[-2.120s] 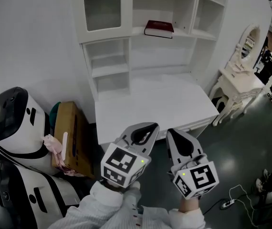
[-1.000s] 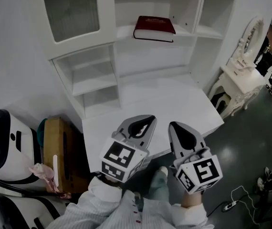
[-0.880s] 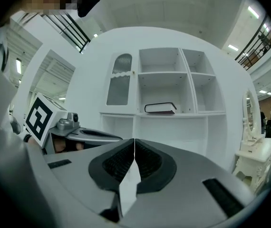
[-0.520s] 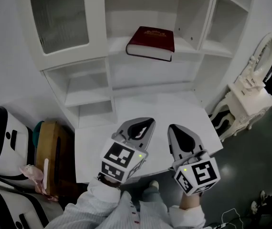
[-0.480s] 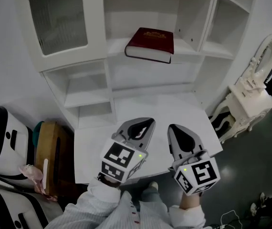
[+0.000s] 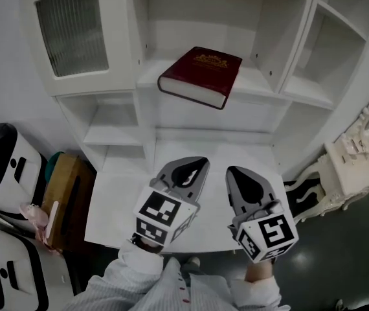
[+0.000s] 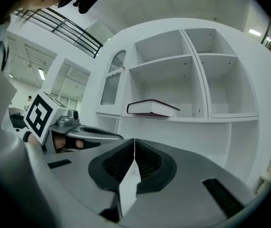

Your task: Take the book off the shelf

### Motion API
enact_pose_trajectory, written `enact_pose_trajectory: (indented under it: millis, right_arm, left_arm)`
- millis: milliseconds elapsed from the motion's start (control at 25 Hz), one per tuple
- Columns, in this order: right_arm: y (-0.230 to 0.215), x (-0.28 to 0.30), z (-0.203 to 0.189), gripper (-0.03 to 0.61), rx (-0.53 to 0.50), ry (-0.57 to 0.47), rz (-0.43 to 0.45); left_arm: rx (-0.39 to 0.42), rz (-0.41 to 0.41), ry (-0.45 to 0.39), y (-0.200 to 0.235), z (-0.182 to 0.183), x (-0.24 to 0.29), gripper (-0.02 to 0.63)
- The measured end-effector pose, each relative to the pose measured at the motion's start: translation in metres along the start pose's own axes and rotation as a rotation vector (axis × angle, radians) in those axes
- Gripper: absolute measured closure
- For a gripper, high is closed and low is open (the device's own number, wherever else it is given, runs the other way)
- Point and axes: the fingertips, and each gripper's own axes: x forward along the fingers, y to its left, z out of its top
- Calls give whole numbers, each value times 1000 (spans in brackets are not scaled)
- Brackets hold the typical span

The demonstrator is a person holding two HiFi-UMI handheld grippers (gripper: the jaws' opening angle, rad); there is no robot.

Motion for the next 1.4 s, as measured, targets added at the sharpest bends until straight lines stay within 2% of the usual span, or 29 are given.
enact_pose_trajectory:
  millis: [360,560,1040,1400]
  right_arm:
    - [-26,21,1,563,9,-16,149]
    - [-28,30,5,563,5,-33,195]
    - [-34,44,11,563,-25,-63,196]
    - [-35,62,21,561,-67,-81,156]
  left_arm:
    - [-19,150,26,13,0,17,604]
    - [-25,193,34,21,2,22,604]
    - [-28,210,27,33,2,26,604]
    - [-38,190,12,55,3,27,604]
